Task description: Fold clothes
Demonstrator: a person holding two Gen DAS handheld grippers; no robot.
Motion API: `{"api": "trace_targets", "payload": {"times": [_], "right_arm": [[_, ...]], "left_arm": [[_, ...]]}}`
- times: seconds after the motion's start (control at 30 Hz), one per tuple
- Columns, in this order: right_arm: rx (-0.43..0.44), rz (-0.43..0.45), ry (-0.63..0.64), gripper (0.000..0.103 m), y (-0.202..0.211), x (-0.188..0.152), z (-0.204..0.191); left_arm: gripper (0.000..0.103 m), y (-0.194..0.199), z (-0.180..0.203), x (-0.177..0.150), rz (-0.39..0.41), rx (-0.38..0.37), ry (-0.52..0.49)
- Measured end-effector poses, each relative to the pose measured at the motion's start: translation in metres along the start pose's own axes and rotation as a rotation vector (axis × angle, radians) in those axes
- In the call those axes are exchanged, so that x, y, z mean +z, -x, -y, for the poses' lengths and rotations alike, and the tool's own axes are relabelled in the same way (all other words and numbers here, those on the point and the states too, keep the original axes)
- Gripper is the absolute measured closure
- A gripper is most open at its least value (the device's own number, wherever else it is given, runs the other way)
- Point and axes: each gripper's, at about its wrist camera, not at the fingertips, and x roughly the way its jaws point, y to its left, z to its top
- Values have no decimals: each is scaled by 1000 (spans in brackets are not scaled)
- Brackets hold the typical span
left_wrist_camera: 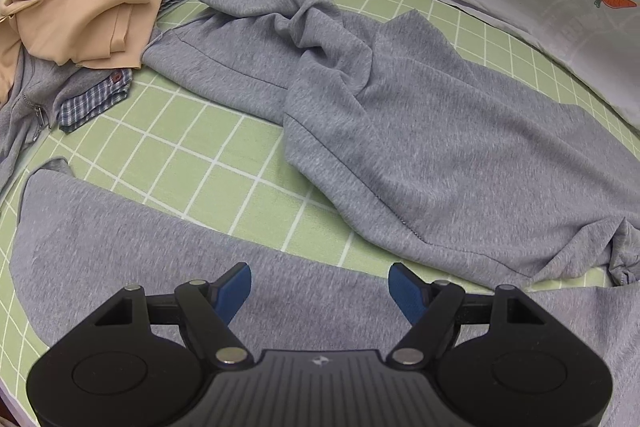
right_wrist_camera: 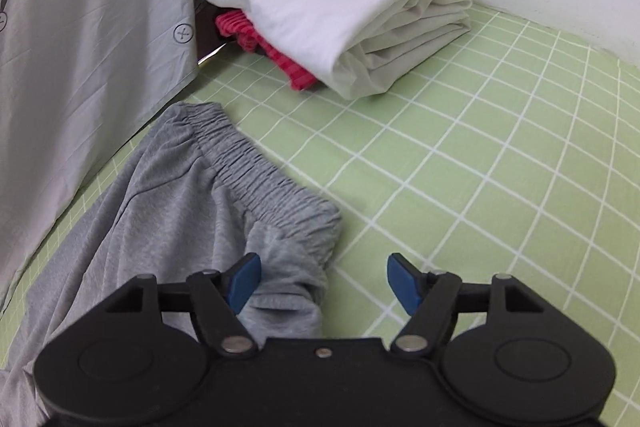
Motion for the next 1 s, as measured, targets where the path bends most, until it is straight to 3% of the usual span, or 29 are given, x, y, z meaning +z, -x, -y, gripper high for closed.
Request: {"api": "trace_targets", "payload": {"times": [0.07,0.13,0.2,0.33,0.47,0.53,0.6,0.7,1.0], "right_arm": [[49,-25,-16,34,-5,0,-4],[78,-54,-8,56,-11,3,-7],[25,-52,51,97,-12,7,-9],[-102,71,55,98,7,28,15],[-209,132,-25,95,19,45,52],[-227,111,-38,81,22,43,61],[-211,104,-7,55,29,34,58],[-165,69,40,44,38,8,46],[-46,-59,-8,34,43,-60,6]], "left_arm": [[27,3,-2,-3,3,6,6],[27,7,-8,-6,5,14,26],[26,10,-17,-8,6,19,60],[26,16,-39,-14,16,40,130],[26,19,-69,-22,20,76,208],[26,18,-85,-27,11,93,252],[26,18,-102,-34,6,101,306],[26,19,-125,-43,-1,113,385],[26,19,-182,-79,-53,124,594]]}}
